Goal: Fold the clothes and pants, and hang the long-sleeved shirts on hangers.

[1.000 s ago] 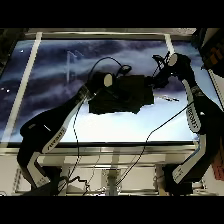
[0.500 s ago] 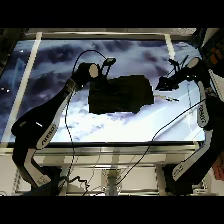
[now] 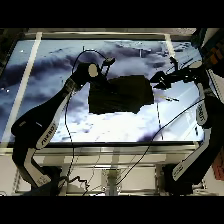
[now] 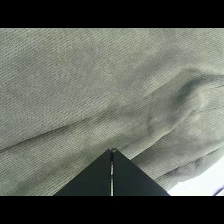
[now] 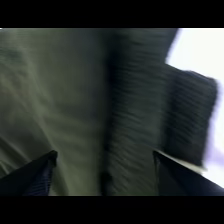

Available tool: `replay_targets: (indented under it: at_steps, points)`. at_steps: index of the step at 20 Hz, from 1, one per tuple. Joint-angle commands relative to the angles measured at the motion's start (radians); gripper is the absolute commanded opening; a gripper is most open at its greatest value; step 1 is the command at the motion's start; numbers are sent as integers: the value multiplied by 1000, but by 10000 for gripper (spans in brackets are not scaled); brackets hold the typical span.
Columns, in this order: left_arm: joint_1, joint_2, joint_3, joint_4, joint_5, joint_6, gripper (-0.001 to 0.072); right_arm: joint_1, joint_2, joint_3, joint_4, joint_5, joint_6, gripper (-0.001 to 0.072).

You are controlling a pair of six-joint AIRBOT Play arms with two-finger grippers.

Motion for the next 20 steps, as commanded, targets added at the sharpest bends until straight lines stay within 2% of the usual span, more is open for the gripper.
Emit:
replay_targets:
  at_steps: [1,6,11,14,18,20]
  points:
    - [0,1,0,-4,-1,0,14,95,-2,2,-138,-119,27,706]
    - [0,0,0,-4,0,20,13,165,-1,14,-458,-199,141,705]
    - [1,0,0,-4,0,19,13,154,-2,105,-543,-157,191,693]
    - [0,0,0,-5,-1,19,13,116,-15,103,-483,-87,190,683]
    - [0,0,0,-5,-2,19,14,6,-50,103,-306,-11,154,643]
    - [0,0,0,-5,-2,19,14,-54,-80,92,-199,54,151,646]
